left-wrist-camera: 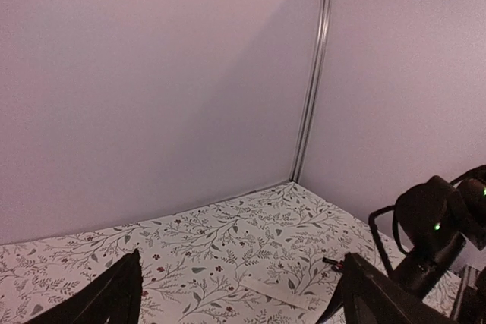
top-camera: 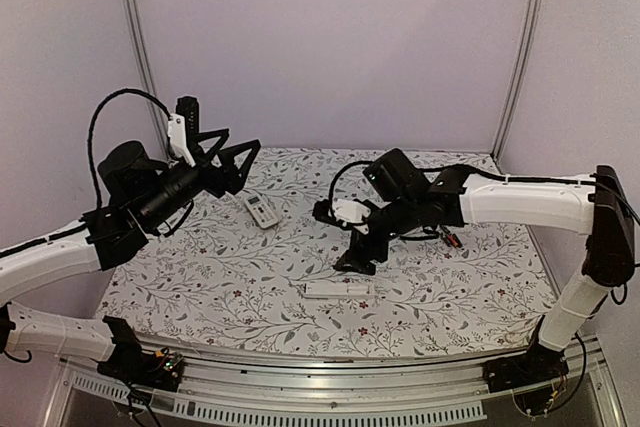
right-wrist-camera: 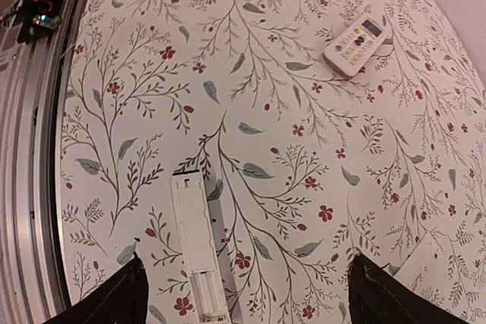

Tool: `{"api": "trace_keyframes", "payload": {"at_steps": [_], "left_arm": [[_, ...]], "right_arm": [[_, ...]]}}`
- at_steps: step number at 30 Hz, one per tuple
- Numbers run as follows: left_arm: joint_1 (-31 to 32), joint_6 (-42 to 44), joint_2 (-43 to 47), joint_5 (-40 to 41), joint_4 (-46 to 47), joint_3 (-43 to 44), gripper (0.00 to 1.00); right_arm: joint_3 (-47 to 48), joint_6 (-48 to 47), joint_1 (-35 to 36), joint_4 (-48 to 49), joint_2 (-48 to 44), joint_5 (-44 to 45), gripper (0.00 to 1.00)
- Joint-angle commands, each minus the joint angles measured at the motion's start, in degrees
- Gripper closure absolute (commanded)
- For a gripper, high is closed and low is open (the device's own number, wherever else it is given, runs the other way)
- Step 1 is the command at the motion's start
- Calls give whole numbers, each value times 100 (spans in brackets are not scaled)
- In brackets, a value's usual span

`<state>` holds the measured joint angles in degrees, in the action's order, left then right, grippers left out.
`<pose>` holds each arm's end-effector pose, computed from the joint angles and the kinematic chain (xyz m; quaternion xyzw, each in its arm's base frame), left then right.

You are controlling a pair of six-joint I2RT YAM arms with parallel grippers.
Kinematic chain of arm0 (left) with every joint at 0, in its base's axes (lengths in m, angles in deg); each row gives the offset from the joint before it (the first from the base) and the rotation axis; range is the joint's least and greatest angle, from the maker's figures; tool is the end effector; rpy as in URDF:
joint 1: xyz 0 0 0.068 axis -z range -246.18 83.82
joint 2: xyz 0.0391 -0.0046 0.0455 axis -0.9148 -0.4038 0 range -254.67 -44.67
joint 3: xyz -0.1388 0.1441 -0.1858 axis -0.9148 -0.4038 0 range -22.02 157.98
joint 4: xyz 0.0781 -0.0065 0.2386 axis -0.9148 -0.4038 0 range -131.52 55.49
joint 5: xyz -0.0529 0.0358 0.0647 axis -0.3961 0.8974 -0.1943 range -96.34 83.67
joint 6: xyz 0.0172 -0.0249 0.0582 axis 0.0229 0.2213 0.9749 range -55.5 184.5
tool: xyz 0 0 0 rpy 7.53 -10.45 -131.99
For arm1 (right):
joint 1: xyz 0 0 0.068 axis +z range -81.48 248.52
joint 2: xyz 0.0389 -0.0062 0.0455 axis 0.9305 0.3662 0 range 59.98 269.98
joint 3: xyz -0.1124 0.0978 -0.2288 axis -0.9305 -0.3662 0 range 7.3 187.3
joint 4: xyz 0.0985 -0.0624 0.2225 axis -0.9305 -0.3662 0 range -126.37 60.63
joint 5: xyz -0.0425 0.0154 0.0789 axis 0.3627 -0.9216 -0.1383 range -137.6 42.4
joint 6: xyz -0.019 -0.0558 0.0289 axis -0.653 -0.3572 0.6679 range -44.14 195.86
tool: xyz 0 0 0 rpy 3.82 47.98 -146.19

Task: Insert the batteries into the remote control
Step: Pick up the battery at the center of the board.

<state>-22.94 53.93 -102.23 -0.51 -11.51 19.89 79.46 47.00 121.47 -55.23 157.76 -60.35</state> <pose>0.1813 -0.1633 0.3472 0.1489 0.6435 -0.3095 0.6841 0.2139 0.3024 0.2309 -0.6420 0.6851 0.1710 0.2988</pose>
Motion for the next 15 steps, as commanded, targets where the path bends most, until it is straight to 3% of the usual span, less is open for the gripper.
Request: {"api": "trace_keyframes", "payload": {"at_steps": [1,4,5,8,15], "left_arm": [[-108,1,14,70,-7,-201,10],[-135,2,34,51,-6,-262,10],[-140,2,34,46,0,-284,10],[-149,-44,13,57,32,-367,10],[-167,-382,-272,-14,36,-609,10]], "right_arm": [[9,1612,-952,671,-720,45,22],[-64,2889,-1808,428,-901,1059,58],[-82,3142,-1953,236,-895,1346,64],[-151,3626,-2481,-306,-772,1730,65],[-319,3882,-2936,-865,-392,2044,67]]}}
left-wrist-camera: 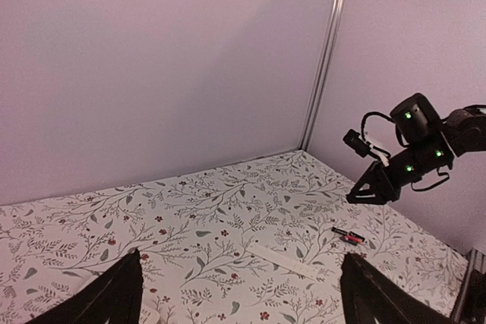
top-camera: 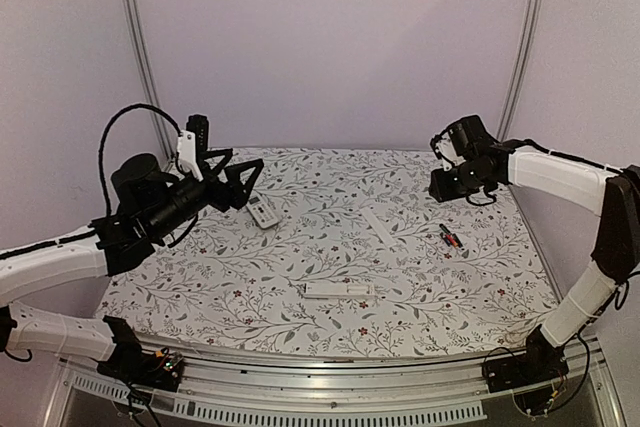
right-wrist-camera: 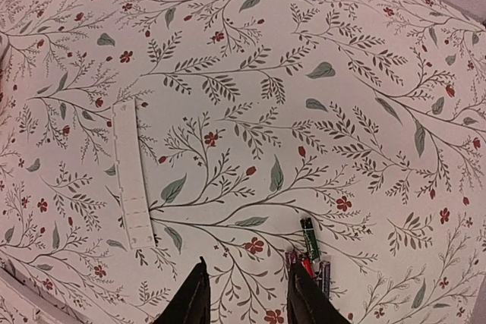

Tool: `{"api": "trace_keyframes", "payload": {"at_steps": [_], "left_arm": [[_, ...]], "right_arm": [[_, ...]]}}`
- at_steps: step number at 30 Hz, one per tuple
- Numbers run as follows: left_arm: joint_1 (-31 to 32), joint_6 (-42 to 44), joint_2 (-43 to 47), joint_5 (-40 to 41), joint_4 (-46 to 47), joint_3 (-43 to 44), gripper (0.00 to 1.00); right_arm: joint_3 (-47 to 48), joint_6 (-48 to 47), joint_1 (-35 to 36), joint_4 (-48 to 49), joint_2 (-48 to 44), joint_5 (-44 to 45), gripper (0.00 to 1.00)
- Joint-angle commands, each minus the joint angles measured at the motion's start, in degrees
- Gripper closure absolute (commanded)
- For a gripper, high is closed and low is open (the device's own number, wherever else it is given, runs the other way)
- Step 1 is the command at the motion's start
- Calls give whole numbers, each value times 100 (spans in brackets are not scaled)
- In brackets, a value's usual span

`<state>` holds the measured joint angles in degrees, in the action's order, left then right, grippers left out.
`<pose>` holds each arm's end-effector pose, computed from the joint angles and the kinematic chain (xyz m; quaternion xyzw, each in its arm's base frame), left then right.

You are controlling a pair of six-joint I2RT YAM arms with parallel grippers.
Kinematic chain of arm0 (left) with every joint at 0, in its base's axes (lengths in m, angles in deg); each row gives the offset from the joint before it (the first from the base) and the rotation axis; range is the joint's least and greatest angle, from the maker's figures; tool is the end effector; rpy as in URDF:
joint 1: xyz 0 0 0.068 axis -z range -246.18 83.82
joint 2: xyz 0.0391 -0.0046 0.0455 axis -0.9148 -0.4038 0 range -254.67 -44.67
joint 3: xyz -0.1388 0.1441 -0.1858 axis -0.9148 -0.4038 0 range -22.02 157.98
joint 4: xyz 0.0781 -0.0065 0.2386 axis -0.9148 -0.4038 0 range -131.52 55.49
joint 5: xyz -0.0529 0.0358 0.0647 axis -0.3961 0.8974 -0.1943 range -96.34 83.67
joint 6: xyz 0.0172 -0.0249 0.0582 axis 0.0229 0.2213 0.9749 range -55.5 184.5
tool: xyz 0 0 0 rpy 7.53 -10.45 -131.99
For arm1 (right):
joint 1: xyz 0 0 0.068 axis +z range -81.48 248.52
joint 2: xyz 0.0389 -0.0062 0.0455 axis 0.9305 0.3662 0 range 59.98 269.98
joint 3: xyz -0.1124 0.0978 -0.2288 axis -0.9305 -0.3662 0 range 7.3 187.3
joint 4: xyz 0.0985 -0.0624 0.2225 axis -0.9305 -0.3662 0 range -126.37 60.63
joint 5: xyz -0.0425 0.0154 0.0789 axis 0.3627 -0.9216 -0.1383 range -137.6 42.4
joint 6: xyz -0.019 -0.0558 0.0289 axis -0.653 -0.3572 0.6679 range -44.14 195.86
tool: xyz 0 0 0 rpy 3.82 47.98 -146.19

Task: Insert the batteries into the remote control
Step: Pick up the battery at the center of the board.

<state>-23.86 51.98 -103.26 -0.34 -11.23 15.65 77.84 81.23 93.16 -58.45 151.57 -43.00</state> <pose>0.1866 -0.1626 0.3167 0.1414 0.6778 -0.2997 0.6563 0.3177 0.1413 0.2533 -0.1437 0.9283 0.0518 0.3389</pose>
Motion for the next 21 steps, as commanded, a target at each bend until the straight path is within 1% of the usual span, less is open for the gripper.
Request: {"api": "trace_keyframes", "payload": {"at_steps": [1,5,9,11,15,17,21], "left_arm": [[-73,-188,-189,-25,21,-206,10],[-82,-112,-222,34,27,-217,10],[-84,-101,-232,107,-167,-242,10],[-83,-324,-232,120,-295,-320,11],[-84,-645,-333,-192,-228,-698,11],[-85,-819,-378,-198,-69,-894,11],[-71,-1161,-402,-223,809,-1541,12]], "right_arm": [[-170,459,-139,-572,283,297,68],[-185,449,-240,-658,495,424,71],[-219,374,-241,-701,600,329,72],[-264,360,-241,-737,612,366,73],[-359,360,-241,-772,582,461,72],[-367,348,-247,-795,587,530,72],[-365,284,-285,-848,614,612,73]]}}
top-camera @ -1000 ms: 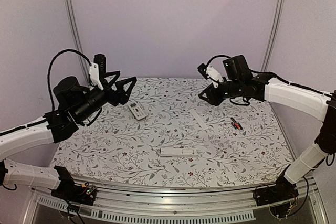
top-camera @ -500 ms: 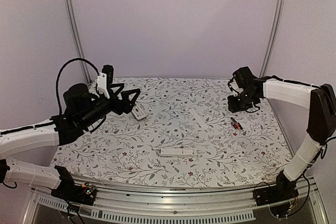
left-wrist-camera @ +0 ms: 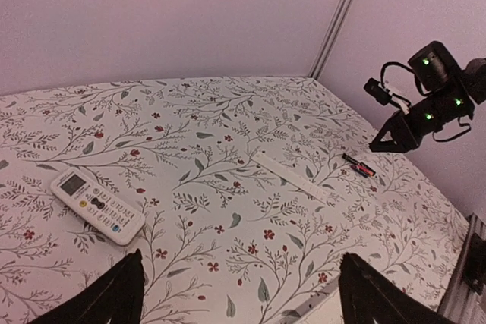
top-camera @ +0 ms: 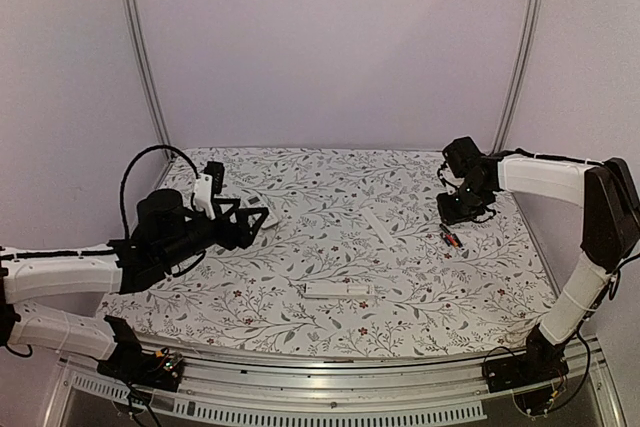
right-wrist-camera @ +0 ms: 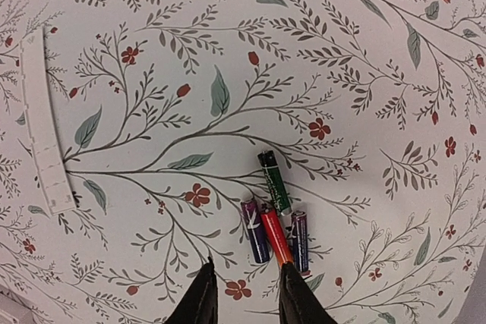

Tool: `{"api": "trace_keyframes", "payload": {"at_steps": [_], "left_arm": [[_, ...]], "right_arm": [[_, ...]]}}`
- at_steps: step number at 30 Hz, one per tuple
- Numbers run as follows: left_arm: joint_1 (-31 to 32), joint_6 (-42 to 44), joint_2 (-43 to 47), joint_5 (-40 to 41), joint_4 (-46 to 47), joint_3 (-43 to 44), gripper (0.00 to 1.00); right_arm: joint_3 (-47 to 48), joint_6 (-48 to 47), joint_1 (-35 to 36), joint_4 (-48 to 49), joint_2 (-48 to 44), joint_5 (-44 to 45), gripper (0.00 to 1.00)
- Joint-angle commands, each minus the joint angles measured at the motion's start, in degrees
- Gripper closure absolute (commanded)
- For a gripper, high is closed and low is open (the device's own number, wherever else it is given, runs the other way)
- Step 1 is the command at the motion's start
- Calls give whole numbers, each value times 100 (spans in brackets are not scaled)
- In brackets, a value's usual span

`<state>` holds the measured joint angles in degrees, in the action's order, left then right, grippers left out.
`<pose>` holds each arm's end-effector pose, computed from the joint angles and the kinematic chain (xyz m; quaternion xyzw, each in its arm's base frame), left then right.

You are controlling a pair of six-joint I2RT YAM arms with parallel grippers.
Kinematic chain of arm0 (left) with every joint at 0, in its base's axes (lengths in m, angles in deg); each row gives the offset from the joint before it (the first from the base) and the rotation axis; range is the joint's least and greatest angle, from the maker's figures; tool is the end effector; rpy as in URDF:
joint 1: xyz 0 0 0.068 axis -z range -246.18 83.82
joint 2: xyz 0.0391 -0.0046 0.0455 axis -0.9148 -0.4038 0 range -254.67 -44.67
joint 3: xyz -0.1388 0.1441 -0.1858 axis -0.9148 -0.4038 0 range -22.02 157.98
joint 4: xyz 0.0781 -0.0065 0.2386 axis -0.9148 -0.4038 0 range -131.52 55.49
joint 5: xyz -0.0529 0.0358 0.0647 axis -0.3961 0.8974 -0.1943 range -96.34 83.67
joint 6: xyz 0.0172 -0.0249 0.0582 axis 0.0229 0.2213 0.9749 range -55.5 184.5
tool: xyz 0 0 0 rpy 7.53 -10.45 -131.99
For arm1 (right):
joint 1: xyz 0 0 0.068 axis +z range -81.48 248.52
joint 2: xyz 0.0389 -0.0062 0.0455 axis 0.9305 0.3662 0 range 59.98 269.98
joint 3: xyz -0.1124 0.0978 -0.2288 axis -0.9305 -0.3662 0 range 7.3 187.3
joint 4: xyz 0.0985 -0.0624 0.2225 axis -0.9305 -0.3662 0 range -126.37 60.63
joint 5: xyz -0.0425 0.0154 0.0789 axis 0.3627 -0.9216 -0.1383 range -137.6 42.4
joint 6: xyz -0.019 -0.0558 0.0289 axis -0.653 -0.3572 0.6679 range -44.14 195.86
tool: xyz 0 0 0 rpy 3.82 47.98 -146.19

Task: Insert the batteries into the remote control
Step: Pick up the battery at the center of the board.

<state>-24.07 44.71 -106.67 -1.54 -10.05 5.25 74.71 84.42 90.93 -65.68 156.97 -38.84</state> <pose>0.1852 -0.1616 0.2405 0.1222 0.7575 -0.3019 0.5658 0.3139 0.1210 0.1983 -0.1018 0.9699 -0.0164 0.2207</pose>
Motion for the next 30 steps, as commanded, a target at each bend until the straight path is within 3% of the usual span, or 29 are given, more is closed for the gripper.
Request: {"api": "trace_keyframes", "payload": {"at_steps": [1,8,18,30], "left_arm": [[-41,-494,-73,-35,980,-656,12],[-20,-417,-421,274,1380,-793,12],[-51,-168,-767,361,1502,-633,9],[-71,-213,-945,310,1504,-573,9]], "right_arm": [[-63,-49,-95,-129,89,198,73],[124,-497,-262,-16,328,-274,78],[594,-790,-273,-144,1092,-76,75],[234,-565,-273,-375,760,34,82]]}}
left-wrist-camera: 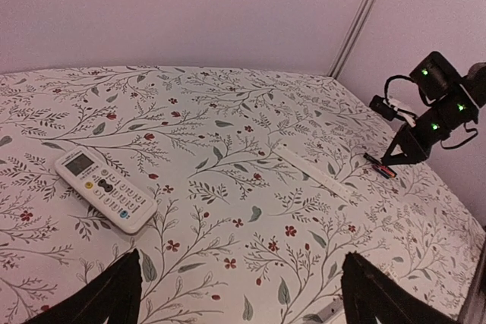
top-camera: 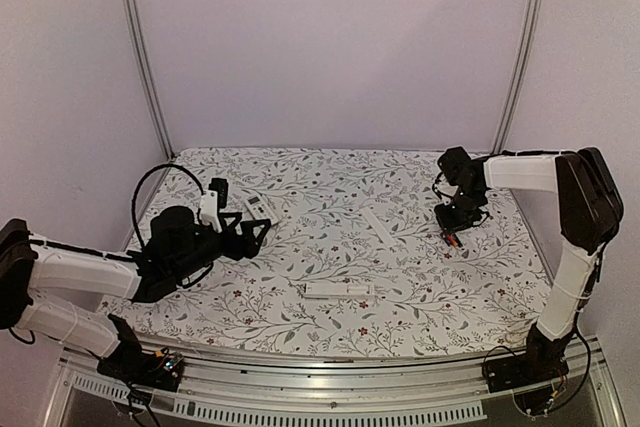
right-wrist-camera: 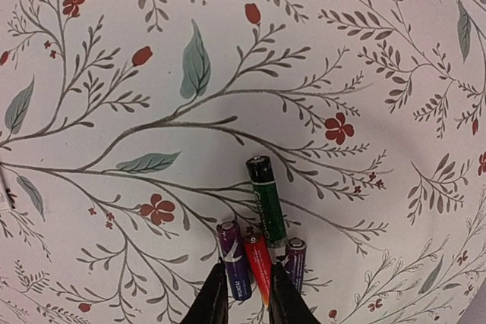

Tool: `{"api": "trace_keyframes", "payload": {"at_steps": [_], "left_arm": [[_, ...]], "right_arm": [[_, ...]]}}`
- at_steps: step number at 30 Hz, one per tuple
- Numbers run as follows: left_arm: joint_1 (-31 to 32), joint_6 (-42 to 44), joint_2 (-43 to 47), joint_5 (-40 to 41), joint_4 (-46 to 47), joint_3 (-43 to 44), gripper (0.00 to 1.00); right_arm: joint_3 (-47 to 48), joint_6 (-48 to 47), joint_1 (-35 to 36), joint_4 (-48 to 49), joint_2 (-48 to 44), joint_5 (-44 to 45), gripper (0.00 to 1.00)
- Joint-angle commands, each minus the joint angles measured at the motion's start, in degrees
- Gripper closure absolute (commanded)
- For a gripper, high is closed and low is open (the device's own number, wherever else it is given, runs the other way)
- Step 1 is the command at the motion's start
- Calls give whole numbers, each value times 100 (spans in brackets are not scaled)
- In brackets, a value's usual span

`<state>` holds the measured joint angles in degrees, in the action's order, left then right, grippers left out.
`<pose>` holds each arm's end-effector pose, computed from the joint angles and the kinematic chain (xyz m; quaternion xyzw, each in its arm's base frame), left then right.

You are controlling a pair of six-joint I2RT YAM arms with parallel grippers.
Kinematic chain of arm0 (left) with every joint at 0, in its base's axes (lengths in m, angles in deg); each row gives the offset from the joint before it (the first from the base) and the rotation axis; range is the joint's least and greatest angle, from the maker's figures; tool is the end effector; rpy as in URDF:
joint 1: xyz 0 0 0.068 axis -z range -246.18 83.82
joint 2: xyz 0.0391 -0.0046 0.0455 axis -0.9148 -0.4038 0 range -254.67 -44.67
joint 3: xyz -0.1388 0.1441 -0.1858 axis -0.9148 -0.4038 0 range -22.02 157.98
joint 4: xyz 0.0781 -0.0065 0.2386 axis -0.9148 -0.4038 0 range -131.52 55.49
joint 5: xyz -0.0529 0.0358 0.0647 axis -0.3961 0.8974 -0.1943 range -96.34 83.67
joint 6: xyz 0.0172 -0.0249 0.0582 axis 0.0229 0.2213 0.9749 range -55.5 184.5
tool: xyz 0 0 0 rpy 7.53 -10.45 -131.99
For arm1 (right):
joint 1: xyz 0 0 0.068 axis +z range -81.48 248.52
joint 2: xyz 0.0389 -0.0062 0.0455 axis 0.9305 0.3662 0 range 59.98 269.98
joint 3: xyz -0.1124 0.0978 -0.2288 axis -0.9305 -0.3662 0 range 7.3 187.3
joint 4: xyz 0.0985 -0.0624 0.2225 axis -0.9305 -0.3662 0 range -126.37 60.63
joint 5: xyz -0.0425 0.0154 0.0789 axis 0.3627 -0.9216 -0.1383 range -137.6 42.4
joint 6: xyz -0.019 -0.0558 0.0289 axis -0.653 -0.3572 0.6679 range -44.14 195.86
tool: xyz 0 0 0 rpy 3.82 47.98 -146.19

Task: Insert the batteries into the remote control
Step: Pick up the battery at the center of the board.

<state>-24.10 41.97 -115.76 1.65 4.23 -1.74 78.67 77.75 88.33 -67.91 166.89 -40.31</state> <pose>0.1911 -0.1629 0.1939 0.0886 0.7718 -0.2895 0.5592 0.3376 0.1147 0.1587 -0.1453 0.9777 -0.0358 0.1476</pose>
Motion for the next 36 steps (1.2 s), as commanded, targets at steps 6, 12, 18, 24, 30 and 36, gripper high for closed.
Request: {"api": "trace_keyframes", "payload": {"at_steps": [6,12,18,24,30,36], "left_arm": [[-75,119,54,29,49,139,9],[-77,181,129,89,2,143,9],[-77,194,122,41,2,161,9],[-78,188,105,47,-6,167,9],[-77,203,76,47,2,200,9],[-73,230,106,24,-24,230,9]], "right_arm": [[-116,198,-24,-139,-182,245,85],[-209,198,-27,-127,-112,206,85],[-287,198,-30,-81,-84,265,85],[-317,180,-38,-43,-22,242,85],[-375,148,-56,-13,-13,240,86],[-370,81,-99,60,5,212,87]]}}
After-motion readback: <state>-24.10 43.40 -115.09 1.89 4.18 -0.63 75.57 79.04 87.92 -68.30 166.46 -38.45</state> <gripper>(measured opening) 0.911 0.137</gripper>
